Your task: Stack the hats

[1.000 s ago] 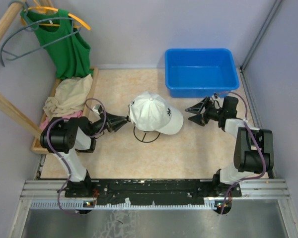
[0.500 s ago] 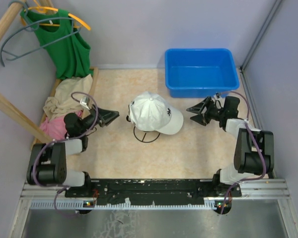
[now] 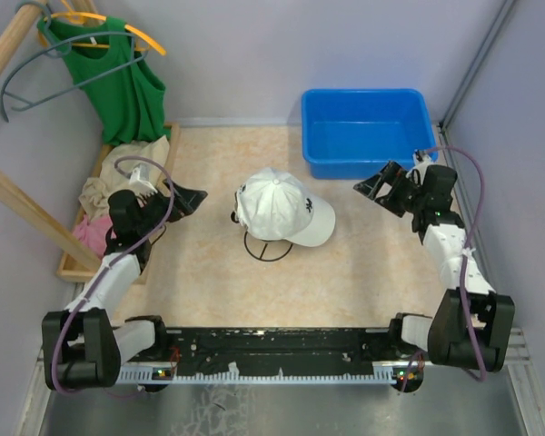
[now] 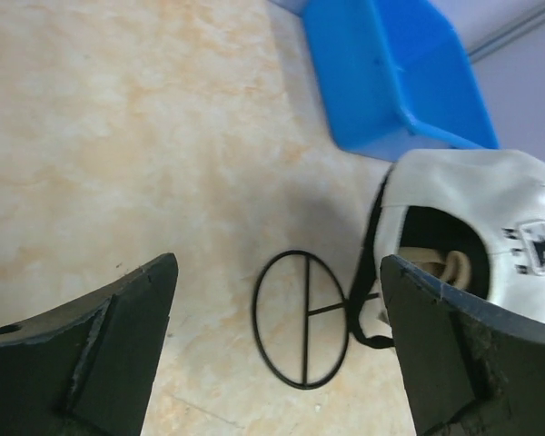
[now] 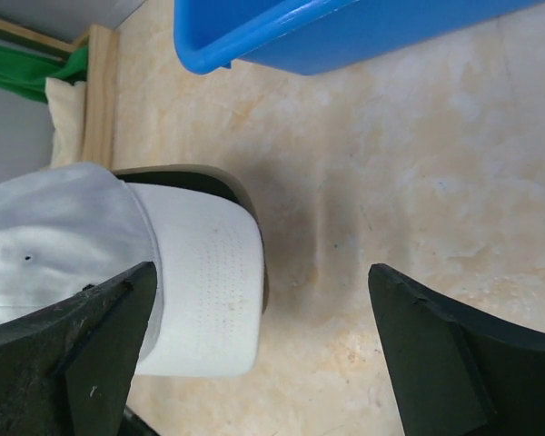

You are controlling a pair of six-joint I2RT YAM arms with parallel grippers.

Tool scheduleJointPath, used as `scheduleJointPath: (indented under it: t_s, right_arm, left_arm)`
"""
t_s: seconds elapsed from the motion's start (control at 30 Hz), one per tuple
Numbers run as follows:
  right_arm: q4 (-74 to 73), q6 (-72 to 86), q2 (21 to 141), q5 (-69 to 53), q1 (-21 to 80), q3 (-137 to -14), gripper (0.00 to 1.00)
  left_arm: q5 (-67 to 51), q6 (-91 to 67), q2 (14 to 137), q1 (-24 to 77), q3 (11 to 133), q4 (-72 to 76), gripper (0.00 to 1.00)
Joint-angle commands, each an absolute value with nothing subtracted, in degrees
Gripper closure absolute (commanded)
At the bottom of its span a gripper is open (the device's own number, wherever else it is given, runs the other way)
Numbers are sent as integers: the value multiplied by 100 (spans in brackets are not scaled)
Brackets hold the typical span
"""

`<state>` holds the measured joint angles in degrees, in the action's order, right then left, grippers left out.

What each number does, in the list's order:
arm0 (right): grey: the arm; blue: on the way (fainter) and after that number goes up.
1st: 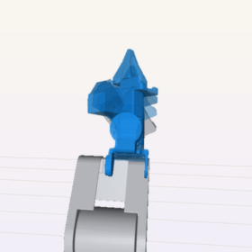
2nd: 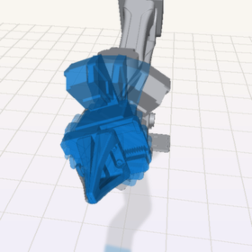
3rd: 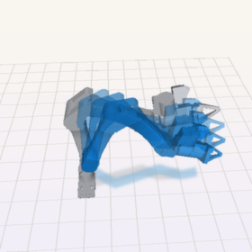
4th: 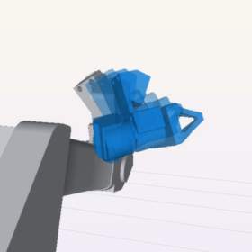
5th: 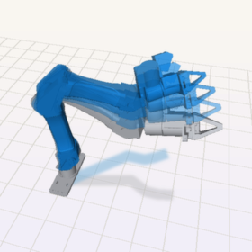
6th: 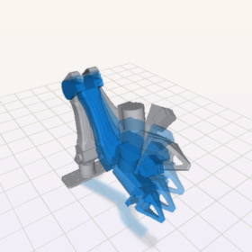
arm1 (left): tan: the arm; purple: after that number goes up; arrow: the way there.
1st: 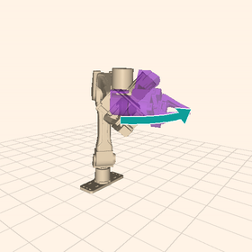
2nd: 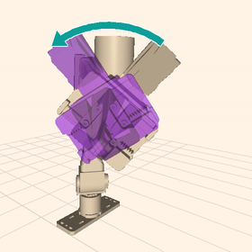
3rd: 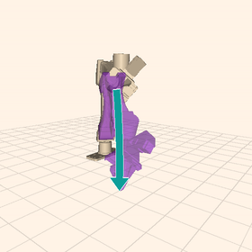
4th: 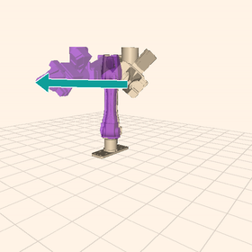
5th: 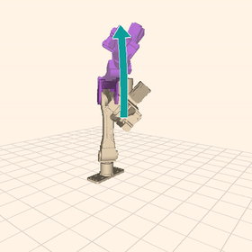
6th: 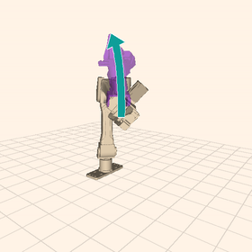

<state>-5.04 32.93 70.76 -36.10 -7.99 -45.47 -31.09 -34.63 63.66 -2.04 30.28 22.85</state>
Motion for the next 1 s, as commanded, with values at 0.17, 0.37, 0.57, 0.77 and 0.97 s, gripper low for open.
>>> scheduleJointPath:
  t_s: [0.17,0.37,0.57,0.77,0.97]
  right_arm:
    - [-1965,2263,6237,-1614,-539,-4950,1]
    - [-2003,2343,6016,-1753,-536,-4842,1]
    - [-2040,2202,6140,-1831,-537,-4870,1]
    - [-1481,2125,6346,-1098,-536,-4743,1]
    - [285,1290,6635,-749,-527,-3825,1]
  left_arm:
    - [-467,-1824,6439,-246,3385,813,1]
    - [-1011,184,7022,-274,2673,2425,1]
    - [-1578,-25,7698,-299,2123,4282,0]
    - [-1498,166,8541,-327,1116,7431,0]
    - [-1298,141,9154,-325,496,9063,0]
